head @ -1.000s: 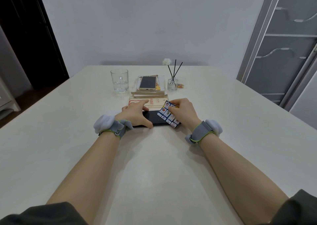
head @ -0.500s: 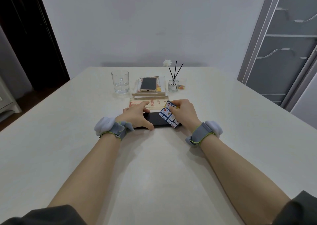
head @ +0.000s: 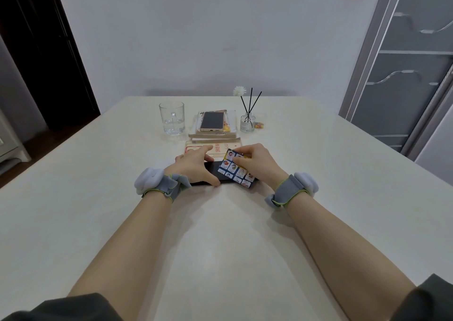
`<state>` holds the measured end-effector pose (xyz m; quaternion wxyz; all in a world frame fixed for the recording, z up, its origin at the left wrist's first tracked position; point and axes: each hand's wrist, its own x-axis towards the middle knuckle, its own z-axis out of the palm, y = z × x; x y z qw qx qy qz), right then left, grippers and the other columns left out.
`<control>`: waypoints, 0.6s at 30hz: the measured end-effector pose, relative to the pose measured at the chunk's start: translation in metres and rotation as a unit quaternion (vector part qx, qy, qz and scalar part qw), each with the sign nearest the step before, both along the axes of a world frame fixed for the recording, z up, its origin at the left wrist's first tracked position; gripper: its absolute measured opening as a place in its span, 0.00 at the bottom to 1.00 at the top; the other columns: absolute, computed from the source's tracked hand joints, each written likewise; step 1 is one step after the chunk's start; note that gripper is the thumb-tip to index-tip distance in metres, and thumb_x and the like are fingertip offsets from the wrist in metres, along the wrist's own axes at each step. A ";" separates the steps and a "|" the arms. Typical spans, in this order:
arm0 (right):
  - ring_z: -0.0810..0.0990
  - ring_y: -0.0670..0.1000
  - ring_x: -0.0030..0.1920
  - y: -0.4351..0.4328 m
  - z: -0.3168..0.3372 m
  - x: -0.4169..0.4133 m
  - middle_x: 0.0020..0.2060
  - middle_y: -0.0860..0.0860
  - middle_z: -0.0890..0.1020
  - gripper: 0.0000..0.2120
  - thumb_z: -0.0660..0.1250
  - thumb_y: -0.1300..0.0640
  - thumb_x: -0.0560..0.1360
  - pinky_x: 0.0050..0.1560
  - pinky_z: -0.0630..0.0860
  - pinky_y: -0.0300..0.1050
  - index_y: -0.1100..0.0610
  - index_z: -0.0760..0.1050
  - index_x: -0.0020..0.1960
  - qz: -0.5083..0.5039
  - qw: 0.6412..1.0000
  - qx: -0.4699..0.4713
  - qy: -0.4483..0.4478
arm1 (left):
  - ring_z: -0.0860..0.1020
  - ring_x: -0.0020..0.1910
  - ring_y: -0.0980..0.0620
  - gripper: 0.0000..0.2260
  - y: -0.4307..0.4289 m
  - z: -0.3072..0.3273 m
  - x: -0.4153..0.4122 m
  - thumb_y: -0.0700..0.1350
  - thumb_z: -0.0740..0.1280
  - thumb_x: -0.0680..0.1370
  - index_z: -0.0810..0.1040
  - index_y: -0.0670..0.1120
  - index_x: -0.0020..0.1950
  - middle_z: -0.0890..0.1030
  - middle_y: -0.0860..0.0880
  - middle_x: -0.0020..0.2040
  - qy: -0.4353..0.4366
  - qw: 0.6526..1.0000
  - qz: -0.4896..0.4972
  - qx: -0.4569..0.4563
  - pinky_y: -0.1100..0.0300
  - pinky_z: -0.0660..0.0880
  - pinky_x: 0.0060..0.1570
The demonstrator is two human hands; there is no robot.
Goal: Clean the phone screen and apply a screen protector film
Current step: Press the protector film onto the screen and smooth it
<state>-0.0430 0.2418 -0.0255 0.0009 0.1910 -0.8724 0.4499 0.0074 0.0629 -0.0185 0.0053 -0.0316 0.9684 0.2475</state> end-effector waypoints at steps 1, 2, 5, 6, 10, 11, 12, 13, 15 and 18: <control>0.81 0.48 0.44 0.001 0.000 0.000 0.52 0.54 0.84 0.14 0.66 0.59 0.76 0.44 0.79 0.41 0.55 0.79 0.61 -0.004 1.000 -0.010 0.001 | 0.64 0.71 0.49 0.47 0.000 0.000 0.000 0.52 0.77 0.65 0.53 0.52 0.77 0.73 0.56 0.67 -0.001 1.000 0.001 0.001 0.50 0.57 0.69; 0.81 0.49 0.44 0.002 -0.001 0.000 0.51 0.54 0.84 0.14 0.65 0.59 0.76 0.45 0.80 0.43 0.55 0.79 0.60 -0.014 1.000 -0.017 0.006 | 0.64 0.71 0.49 0.47 0.000 0.000 0.000 0.52 0.77 0.65 0.53 0.52 0.77 0.73 0.56 0.67 -0.002 1.000 0.001 0.001 0.50 0.57 0.70; 0.81 0.49 0.44 0.005 -0.002 -0.001 0.50 0.54 0.84 0.13 0.64 0.59 0.76 0.48 0.81 0.46 0.55 0.80 0.60 -0.038 0.999 -0.024 0.018 | 0.64 0.71 0.49 0.47 0.000 0.000 0.000 0.51 0.77 0.65 0.54 0.52 0.77 0.73 0.56 0.67 -0.002 1.000 0.001 0.001 0.50 0.57 0.71; 0.81 0.49 0.44 0.005 -0.003 -0.001 0.50 0.54 0.84 0.13 0.64 0.59 0.76 0.48 0.80 0.46 0.55 0.80 0.60 -0.039 0.999 -0.023 0.020 | 0.64 0.71 0.49 0.47 0.000 0.000 0.000 0.51 0.77 0.65 0.54 0.52 0.77 0.73 0.56 0.67 -0.001 1.000 0.002 0.002 0.50 0.57 0.71; 0.81 0.49 0.44 0.001 -0.003 -0.001 0.51 0.54 0.84 0.14 0.65 0.59 0.76 0.47 0.80 0.45 0.55 0.79 0.61 -0.027 0.999 -0.008 0.025 | 0.65 0.70 0.49 0.47 0.000 0.000 0.000 0.51 0.77 0.65 0.53 0.52 0.77 0.73 0.56 0.67 -0.002 1.000 -0.001 0.003 0.49 0.57 0.71; 0.81 0.49 0.44 0.000 -0.003 0.000 0.51 0.54 0.84 0.14 0.65 0.59 0.76 0.47 0.80 0.45 0.55 0.79 0.61 -0.022 0.999 -0.005 0.025 | 0.65 0.71 0.49 0.47 0.000 0.001 0.000 0.51 0.77 0.65 0.53 0.52 0.77 0.73 0.56 0.68 -0.003 1.000 -0.001 0.003 0.49 0.57 0.71; 0.81 0.49 0.44 -0.001 -0.003 0.000 0.51 0.54 0.84 0.14 0.65 0.58 0.76 0.47 0.80 0.45 0.55 0.79 0.61 -0.016 1.000 -0.001 0.025 | 0.65 0.71 0.49 0.47 0.000 0.001 0.000 0.51 0.77 0.65 0.53 0.52 0.77 0.73 0.56 0.68 -0.003 1.000 -0.001 0.004 0.49 0.57 0.71; 0.82 0.50 0.44 -0.002 -0.003 0.001 0.51 0.54 0.84 0.14 0.65 0.58 0.76 0.47 0.80 0.45 0.55 0.79 0.61 -0.010 1.000 0.004 0.025 | 0.65 0.71 0.49 0.47 0.000 0.001 0.000 0.51 0.77 0.65 0.53 0.52 0.77 0.73 0.56 0.68 -0.003 1.000 -0.001 0.004 0.49 0.57 0.71; 0.82 0.52 0.48 -0.004 -0.003 0.001 0.53 0.54 0.84 0.15 0.65 0.58 0.76 0.51 0.80 0.47 0.55 0.79 0.61 -0.004 1.000 0.015 0.026 | 0.65 0.70 0.49 0.47 0.000 0.001 0.000 0.51 0.77 0.65 0.53 0.52 0.77 0.73 0.56 0.68 -0.005 1.000 -0.001 0.003 0.48 0.58 0.71; 0.82 0.53 0.52 -0.005 -0.003 0.002 0.54 0.54 0.83 0.15 0.65 0.57 0.76 0.54 0.79 0.48 0.55 0.79 0.62 0.000 0.999 0.024 0.029 | 0.65 0.70 0.49 0.47 0.000 0.001 -0.001 0.51 0.77 0.65 0.54 0.51 0.77 0.73 0.56 0.68 -0.003 1.000 0.000 0.006 0.48 0.58 0.71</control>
